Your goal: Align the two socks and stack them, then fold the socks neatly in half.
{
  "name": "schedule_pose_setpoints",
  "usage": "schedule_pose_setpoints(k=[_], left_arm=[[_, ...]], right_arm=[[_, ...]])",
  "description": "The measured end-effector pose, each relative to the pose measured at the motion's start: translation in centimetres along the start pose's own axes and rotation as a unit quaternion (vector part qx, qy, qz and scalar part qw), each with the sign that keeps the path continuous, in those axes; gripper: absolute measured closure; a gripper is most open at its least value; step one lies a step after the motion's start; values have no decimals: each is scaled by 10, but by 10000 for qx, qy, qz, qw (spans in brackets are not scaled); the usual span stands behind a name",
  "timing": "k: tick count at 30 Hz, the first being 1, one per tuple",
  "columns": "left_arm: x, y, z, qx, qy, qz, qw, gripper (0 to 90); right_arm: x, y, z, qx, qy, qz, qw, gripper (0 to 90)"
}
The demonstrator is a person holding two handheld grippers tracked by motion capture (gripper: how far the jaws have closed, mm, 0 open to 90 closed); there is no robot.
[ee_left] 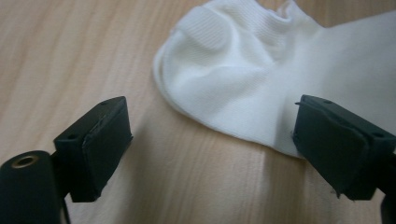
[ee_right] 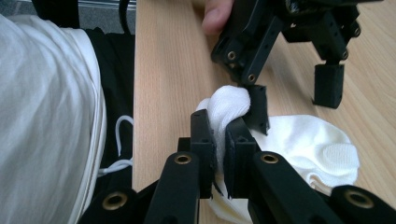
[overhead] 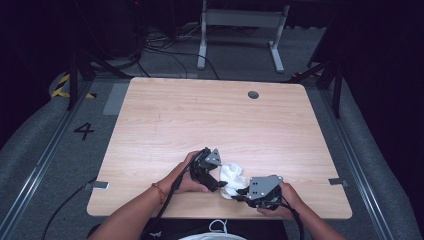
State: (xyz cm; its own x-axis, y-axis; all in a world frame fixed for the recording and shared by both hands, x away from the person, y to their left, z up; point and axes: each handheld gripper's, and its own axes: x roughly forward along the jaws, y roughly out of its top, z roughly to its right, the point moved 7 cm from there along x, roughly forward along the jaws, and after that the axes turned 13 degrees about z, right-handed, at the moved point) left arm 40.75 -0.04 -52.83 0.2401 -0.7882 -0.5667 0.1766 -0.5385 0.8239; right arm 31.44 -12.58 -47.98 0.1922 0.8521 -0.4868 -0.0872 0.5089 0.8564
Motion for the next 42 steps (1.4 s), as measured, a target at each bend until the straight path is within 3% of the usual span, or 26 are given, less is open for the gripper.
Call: schedule_pose_setpoints(k=[1,4,9,26,42], left_arm=[[-2,1,-2,-34,52,26,10000,192],[-5,0,-9,-225,63,95,9997,173],[0,-3,-9,-153,33,-62,9999,175],[3,-4,-10,-46,-152,50,9999,167],[3,-4,-9,-29,-199,83,9998,166]], right_arm=[[0,0,1,21,-13,15,10000,849],[-1,1,2,74,-27,37,10000,849],[0,1,2,85,-38,20,10000,849],[-9,5,7,69,-194,103,9997,849],[-9,11,34,88,-612,187,9979,850]])
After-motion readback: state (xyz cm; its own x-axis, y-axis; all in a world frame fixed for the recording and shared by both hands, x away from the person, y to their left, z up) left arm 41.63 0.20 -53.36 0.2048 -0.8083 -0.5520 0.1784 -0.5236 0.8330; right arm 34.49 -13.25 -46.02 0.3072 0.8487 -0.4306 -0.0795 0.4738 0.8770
